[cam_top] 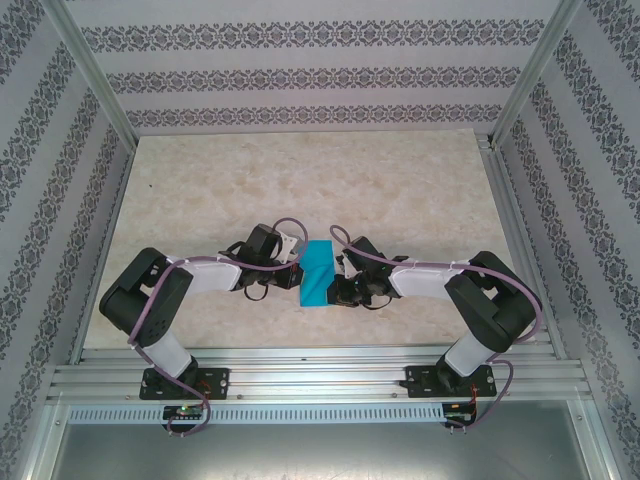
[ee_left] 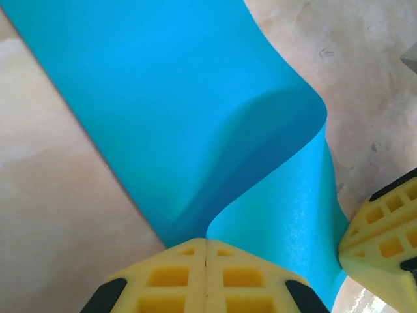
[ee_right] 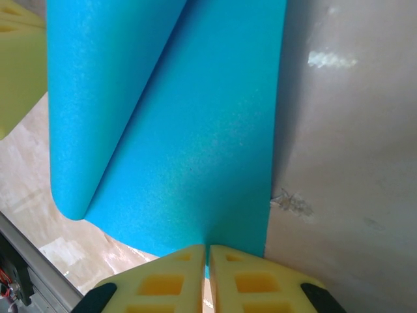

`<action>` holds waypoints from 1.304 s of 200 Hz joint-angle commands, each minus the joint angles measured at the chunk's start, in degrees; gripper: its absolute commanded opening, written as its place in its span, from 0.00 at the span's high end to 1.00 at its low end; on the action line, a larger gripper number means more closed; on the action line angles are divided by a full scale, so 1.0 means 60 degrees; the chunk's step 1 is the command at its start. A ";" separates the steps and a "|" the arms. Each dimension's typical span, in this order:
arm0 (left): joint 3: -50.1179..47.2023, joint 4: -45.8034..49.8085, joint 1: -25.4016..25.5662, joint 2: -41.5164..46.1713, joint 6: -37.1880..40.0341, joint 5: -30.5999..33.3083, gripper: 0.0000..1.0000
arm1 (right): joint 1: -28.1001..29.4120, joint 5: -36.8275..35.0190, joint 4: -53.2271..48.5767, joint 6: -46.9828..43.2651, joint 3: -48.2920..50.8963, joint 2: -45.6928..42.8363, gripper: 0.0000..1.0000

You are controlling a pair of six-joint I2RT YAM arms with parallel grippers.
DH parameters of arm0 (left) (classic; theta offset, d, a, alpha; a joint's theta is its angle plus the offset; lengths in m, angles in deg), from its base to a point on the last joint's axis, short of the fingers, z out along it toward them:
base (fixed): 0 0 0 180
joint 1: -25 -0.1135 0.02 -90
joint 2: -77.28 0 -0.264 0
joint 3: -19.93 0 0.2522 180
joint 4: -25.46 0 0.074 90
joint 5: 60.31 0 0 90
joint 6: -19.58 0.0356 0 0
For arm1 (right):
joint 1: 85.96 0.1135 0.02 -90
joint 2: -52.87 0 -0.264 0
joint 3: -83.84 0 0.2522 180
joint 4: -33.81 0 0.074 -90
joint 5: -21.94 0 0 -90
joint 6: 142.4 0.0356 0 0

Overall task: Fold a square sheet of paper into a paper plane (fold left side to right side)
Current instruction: Fold the triangle a second time at the center of the table.

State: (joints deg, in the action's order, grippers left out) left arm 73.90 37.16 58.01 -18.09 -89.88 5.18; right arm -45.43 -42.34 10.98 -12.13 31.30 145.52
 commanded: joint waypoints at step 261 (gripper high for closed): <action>0.0449 -0.0347 -0.0112 -0.0496 0.0270 0.0010 0.99 | -0.0037 -0.0100 0.2991 0.1901 -0.0669 0.0525 0.87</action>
State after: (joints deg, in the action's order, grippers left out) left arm 75.12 36.02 58.01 -20.34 -89.88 5.07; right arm -46.57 -42.54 26.61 -1.01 28.85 147.77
